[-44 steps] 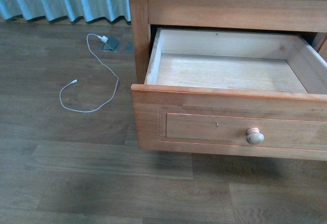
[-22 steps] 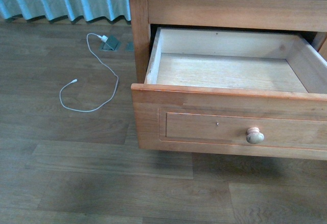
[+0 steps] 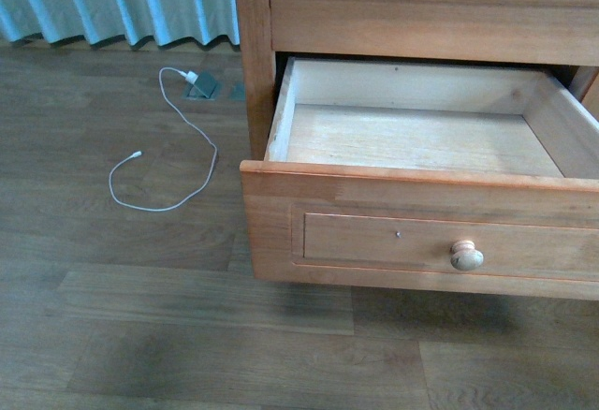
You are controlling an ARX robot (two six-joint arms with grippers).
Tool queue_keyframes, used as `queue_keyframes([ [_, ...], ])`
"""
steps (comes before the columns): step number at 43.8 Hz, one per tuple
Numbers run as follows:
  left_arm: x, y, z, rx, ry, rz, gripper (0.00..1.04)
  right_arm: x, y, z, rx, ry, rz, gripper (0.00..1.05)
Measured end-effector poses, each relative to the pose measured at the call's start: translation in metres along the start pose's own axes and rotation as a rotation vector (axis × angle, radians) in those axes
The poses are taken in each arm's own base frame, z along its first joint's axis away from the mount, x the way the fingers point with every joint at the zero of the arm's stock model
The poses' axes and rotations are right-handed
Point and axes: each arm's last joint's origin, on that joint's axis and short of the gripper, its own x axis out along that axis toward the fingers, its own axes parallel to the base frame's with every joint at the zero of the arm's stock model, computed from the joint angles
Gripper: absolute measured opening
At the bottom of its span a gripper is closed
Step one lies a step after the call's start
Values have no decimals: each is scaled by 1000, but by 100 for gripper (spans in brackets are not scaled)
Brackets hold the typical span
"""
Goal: Put charger into drawer
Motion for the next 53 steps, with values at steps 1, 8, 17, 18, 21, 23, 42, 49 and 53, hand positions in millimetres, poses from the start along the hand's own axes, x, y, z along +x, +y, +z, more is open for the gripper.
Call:
queue_keyframes([
  [1,-9,0,5,-1,-21,-16,40,0,0,0,0,0,0,96],
  [8,-66,-4,29,25,-92,-113,40,0,0,0,0,0,0,96],
  [17,-115,-15,18,123,-65,-230,40,0,0,0,0,0,0,96],
  [18,-119,-16,16,131,-60,-239,40,0,0,0,0,0,0,96],
  [21,-131,-19,13,156,-43,-260,40,0,0,0,0,0,0,96],
  [23,-135,-21,11,169,-35,-268,40,0,0,0,0,0,0,96],
  [42,-121,-50,-52,272,154,-348,40,0,0,0,0,0,0,96],
  [49,-89,-65,-81,281,215,-359,40,0,0,0,0,0,0,96],
  [53,-77,-72,-90,281,235,-363,40,0,0,0,0,0,0,96],
])
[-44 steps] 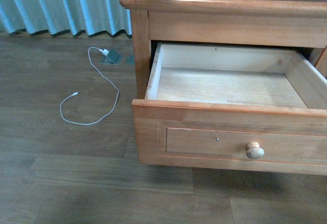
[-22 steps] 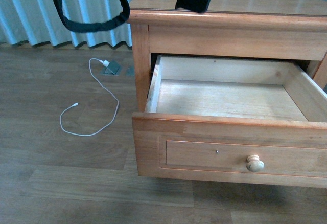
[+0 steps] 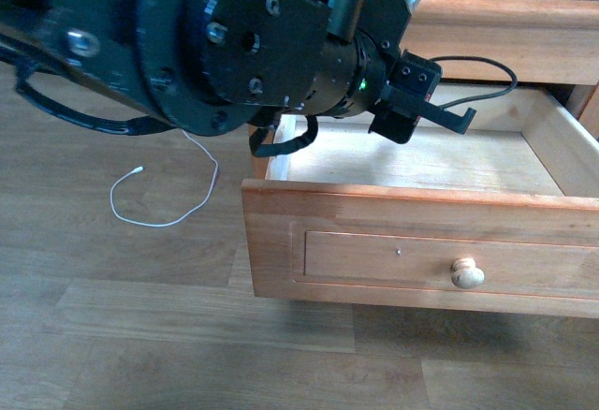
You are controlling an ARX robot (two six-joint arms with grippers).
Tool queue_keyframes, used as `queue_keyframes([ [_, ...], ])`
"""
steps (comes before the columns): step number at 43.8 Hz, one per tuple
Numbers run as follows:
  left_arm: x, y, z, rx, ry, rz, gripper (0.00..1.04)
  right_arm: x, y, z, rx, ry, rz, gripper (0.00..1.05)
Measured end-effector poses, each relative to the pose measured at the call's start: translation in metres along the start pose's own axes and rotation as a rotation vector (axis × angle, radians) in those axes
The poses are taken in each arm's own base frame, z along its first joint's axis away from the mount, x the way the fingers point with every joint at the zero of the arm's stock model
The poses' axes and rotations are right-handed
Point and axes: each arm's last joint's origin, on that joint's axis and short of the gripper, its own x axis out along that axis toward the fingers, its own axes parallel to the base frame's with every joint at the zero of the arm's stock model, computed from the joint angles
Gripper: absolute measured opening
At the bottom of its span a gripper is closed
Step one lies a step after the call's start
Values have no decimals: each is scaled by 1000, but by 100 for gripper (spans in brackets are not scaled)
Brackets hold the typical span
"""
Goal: Put charger into drawer
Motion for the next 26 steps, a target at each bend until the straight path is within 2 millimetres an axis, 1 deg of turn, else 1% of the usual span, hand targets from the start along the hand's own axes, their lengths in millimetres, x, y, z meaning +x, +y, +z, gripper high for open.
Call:
queue_keyframes([
  [9,32,-8,-11,-8,42,-15,40,0,0,0,0,0,0,96],
  [15,46,-14,-17,-4,67,-27,40,0,0,0,0,0,0,96],
  [21,53,-19,-20,2,94,-38,40,0,0,0,0,0,0,96],
  [23,54,-20,-20,3,95,-37,43,0,0,0,0,0,0,96],
  [26,54,-21,-20,4,92,-27,57,0,0,0,0,0,0,96],
])
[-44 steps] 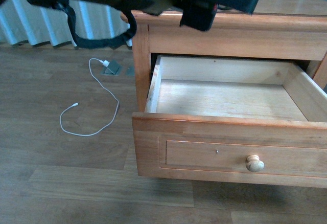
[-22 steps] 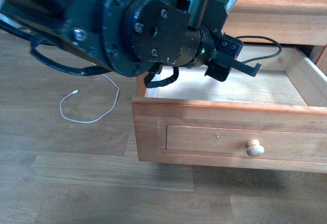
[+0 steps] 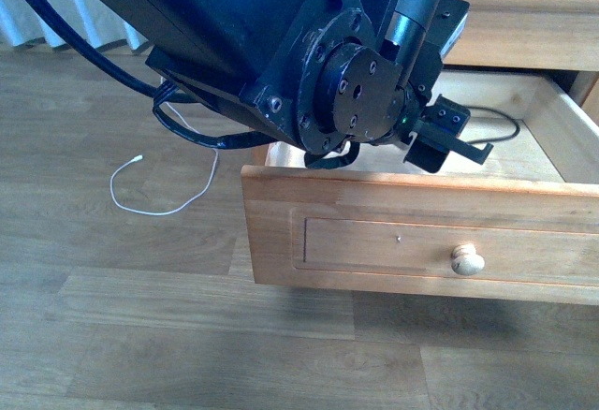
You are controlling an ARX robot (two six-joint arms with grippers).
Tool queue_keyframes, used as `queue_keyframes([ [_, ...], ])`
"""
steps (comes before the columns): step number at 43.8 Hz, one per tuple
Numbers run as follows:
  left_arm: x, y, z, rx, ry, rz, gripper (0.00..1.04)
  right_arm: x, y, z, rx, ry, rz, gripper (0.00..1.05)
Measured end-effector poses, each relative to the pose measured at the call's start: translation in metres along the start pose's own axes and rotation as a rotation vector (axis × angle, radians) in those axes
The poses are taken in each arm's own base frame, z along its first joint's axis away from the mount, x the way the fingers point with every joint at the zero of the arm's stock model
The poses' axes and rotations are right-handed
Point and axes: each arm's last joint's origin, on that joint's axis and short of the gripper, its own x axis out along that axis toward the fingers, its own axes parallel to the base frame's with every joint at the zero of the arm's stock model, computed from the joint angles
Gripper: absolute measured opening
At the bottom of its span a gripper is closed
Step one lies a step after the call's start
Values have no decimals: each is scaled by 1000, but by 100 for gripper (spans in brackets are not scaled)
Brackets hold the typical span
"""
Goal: Put charger into drawer
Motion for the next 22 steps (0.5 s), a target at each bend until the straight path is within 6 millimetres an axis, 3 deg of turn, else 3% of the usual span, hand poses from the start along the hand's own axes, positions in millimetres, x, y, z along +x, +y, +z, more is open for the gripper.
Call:
queue_keyframes([
  [6,-8,4,2,-4,-11,76,82,0,0,0,0,0,0,96],
  [10,-26,15,9,-26,-41,173,100,0,0,0,0,0,0,96],
  [22,-99,56,33,-117,-145,350,99,0,0,0,0,0,0,96],
])
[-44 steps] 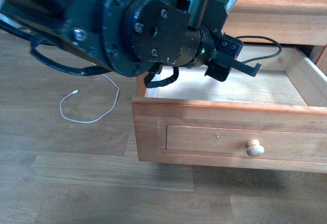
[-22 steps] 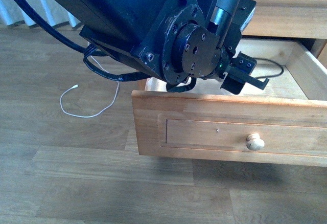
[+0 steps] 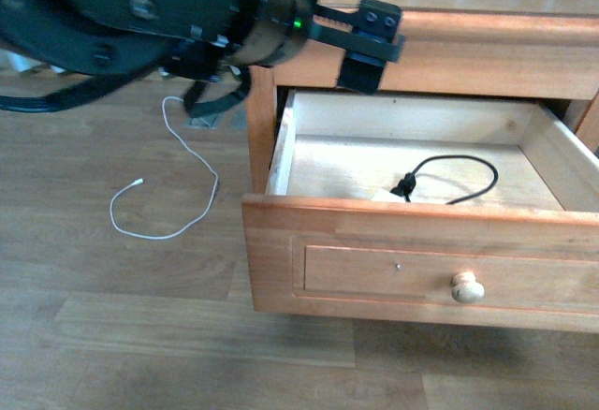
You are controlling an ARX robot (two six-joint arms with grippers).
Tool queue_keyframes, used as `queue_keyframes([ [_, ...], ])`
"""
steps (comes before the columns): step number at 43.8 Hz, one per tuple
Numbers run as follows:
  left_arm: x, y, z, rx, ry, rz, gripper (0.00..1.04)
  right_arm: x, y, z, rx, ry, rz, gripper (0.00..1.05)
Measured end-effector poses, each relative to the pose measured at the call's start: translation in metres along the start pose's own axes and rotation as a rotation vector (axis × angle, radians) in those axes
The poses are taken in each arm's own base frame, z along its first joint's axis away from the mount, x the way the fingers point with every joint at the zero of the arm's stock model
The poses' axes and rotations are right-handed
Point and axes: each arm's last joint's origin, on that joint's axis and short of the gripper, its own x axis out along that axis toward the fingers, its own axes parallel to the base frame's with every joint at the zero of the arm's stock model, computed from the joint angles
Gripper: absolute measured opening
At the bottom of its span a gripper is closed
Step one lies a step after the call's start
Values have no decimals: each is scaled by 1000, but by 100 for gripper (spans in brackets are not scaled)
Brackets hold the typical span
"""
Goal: Put charger into drawer
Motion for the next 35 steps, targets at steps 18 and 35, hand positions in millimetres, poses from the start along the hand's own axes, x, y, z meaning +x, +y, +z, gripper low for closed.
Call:
queue_keyframes([
  [18,-150,66,25,-91,-137,288,99,0,0,0,0,0,0,96],
  [35,-264,67,-2,-208,-196,491,99,0,0,0,0,0,0,96],
])
